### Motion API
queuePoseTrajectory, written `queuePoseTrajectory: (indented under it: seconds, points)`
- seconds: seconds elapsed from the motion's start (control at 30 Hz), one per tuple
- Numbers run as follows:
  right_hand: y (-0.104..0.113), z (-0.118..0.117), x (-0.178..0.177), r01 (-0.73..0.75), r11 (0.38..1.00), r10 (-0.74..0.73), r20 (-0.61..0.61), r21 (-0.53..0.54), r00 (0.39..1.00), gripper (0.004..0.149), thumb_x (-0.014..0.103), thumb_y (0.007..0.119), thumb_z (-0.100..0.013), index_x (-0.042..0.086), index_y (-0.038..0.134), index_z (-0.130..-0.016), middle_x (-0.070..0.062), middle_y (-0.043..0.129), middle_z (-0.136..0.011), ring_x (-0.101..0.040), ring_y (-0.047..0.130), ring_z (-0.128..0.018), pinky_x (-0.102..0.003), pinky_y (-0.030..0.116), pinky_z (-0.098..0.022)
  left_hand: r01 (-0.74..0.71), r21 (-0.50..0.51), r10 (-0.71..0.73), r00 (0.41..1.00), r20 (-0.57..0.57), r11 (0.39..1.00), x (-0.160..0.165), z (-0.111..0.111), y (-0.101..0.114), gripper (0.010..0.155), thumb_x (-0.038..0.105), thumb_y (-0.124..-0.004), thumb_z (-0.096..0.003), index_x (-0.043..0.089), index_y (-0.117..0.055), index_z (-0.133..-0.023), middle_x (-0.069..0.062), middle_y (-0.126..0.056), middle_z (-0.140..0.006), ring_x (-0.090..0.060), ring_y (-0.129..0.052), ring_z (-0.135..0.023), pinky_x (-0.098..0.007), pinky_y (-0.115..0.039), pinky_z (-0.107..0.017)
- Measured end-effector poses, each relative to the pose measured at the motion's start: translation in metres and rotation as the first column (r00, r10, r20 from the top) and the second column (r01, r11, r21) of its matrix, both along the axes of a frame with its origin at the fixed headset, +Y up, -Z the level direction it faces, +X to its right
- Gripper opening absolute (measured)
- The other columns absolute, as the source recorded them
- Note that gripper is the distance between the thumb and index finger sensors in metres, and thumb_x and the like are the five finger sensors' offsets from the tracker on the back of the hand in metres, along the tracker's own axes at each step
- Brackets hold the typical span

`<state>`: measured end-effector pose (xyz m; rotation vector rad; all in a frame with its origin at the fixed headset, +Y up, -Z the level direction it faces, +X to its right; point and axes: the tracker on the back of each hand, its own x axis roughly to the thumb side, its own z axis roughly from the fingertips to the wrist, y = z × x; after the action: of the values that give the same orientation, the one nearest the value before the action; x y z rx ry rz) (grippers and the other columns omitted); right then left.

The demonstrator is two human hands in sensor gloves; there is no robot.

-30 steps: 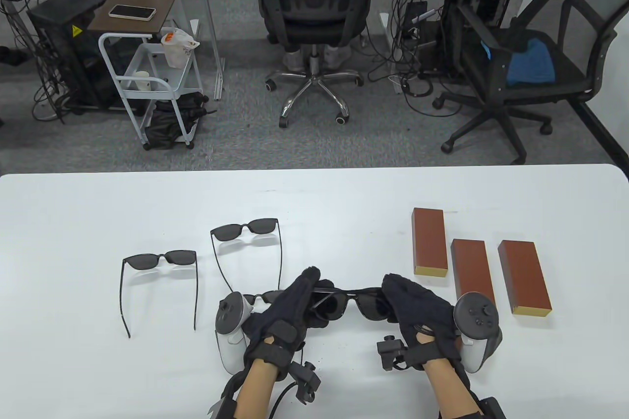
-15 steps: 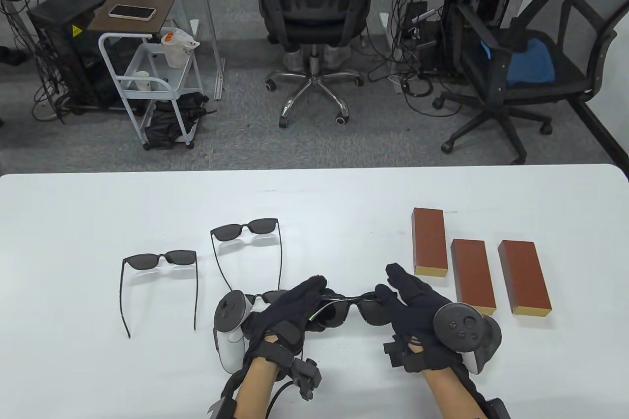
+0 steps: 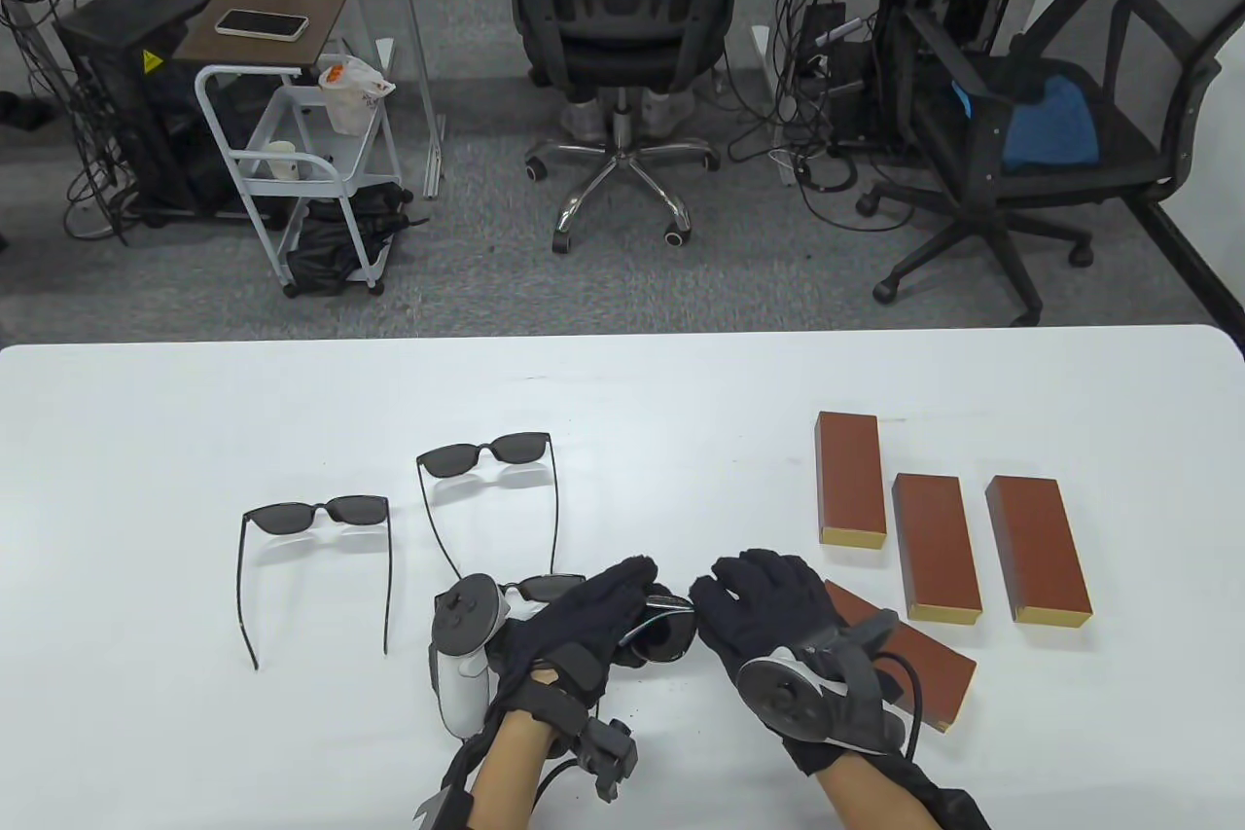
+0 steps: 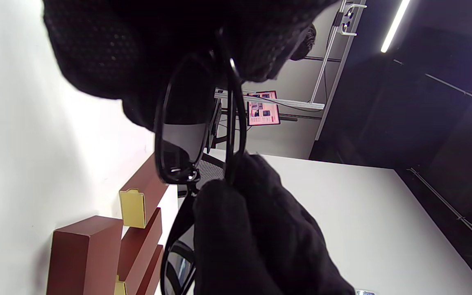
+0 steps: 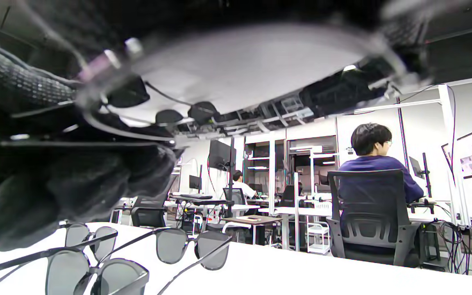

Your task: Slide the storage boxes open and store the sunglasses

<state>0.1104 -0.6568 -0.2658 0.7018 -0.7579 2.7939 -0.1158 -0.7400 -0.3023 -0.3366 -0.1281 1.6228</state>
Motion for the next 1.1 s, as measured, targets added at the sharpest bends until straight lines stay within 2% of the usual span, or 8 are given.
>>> queuePoseTrajectory:
  seconds: [0.2, 0.3, 0.4, 0.5, 0.6, 0.8, 0.93, 1.1]
  points:
    - [-0.002, -0.003, -0.003, -0.033, 0.996, 0.035, 0.014, -0.088, 0.999, 0.038, 0.036, 0.092, -0.031, 0.024, 0.095, -0.067, -0.006, 0.097, -0.067, -0.031, 0.093, -0.06, -0.051, 0.078, -0.049, 0.1, 0.031, -0.101, 0.995, 0.007, 0.994, 0.001, 0.001, 0.006, 0.047, 0.031, -0.079, -0.0551, 0.02, -0.08, -0.1, -0.014, -0.093, -0.094, -0.031, -0.101, -0.069, -0.051, -0.085, -0.048]
    - [0.0, -0.003, -0.004, -0.086, 0.991, 0.089, 0.029, -0.101, 0.996, 0.037, 0.035, 0.093, -0.03, 0.024, 0.096, -0.066, -0.006, 0.099, -0.065, -0.03, 0.094, -0.056, -0.051, 0.079, -0.047, 0.249, 0.075, -0.243, 0.967, -0.078, 0.966, -0.002, 0.005, 0.015, 0.048, 0.032, -0.079, -0.0555, 0.02, -0.079, -0.101, -0.015, -0.091, -0.095, -0.033, -0.099, -0.072, -0.052, -0.083, -0.048]
    - [-0.003, -0.005, -0.003, -0.092, 0.985, 0.097, 0.025, -0.146, 0.995, 0.037, 0.036, 0.093, -0.03, 0.025, 0.096, -0.066, -0.005, 0.099, -0.064, -0.029, 0.095, -0.054, -0.05, 0.08, -0.045, 0.473, 0.131, -0.44, 0.871, -0.217, 0.871, -0.008, 0.008, 0.025, 0.047, 0.035, -0.077, -0.0551, 0.024, -0.081, -0.1, -0.013, -0.089, -0.097, -0.035, -0.096, -0.075, -0.054, -0.081, -0.051]
    - [-0.013, -0.01, -0.006, -0.112, 0.959, 0.114, -0.007, -0.262, 0.993, 0.037, 0.036, 0.094, -0.029, 0.024, 0.097, -0.065, -0.006, 0.1, -0.062, -0.029, 0.096, -0.052, -0.05, 0.081, -0.044, 0.632, 0.174, -0.57, 0.764, -0.302, 0.755, -0.012, 0.01, 0.03, 0.047, 0.039, -0.077, -0.0546, 0.025, -0.081, -0.1, -0.012, -0.086, -0.1, -0.037, -0.093, -0.08, -0.055, -0.078, -0.054]
    - [-0.028, -0.013, -0.013, -0.203, 0.922, 0.201, -0.04, -0.33, 0.979, 0.037, 0.036, 0.095, -0.029, 0.024, 0.097, -0.064, -0.005, 0.101, -0.061, -0.029, 0.097, -0.051, -0.049, 0.082, -0.043, 0.742, 0.199, -0.658, 0.664, -0.356, 0.641, -0.016, 0.01, 0.033, 0.05, 0.043, -0.076, -0.0541, 0.026, -0.079, -0.101, -0.011, -0.083, -0.103, -0.038, -0.089, -0.085, -0.057, -0.076, -0.056]
    - [-0.055, -0.015, -0.025, -0.34, 0.827, 0.328, -0.107, -0.447, 0.939, 0.037, 0.037, 0.095, -0.029, 0.025, 0.097, -0.064, -0.005, 0.101, -0.061, -0.028, 0.097, -0.052, -0.049, 0.082, -0.044, 0.844, 0.221, -0.74, 0.535, -0.408, 0.489, -0.015, 0.01, 0.036, 0.054, 0.046, -0.075, -0.054, 0.027, -0.074, -0.104, -0.011, -0.079, -0.106, -0.038, -0.086, -0.089, -0.06, -0.073, -0.059]
    - [-0.067, -0.015, -0.031, -0.382, 0.78, 0.362, -0.141, -0.496, 0.922, 0.036, 0.037, 0.095, -0.03, 0.025, 0.097, -0.064, -0.005, 0.101, -0.062, -0.028, 0.098, -0.053, -0.049, 0.082, -0.045, 0.875, 0.227, -0.764, 0.485, -0.425, 0.429, -0.015, 0.01, 0.037, 0.053, 0.046, -0.075, -0.054, 0.027, -0.074, -0.104, -0.01, -0.079, -0.106, -0.037, -0.086, -0.088, -0.059, -0.074, -0.058]
    - [-0.076, -0.016, -0.032, -0.4, 0.765, 0.383, -0.143, -0.506, 0.913, 0.037, 0.038, 0.095, -0.03, 0.025, 0.096, -0.064, -0.004, 0.101, -0.063, -0.028, 0.098, -0.054, -0.049, 0.082, -0.045, 0.882, 0.216, -0.763, 0.47, -0.444, 0.418, -0.017, 0.01, 0.038, 0.053, 0.045, -0.075, -0.054, 0.027, -0.075, -0.103, -0.011, -0.08, -0.106, -0.037, -0.086, -0.088, -0.06, -0.072, -0.059]
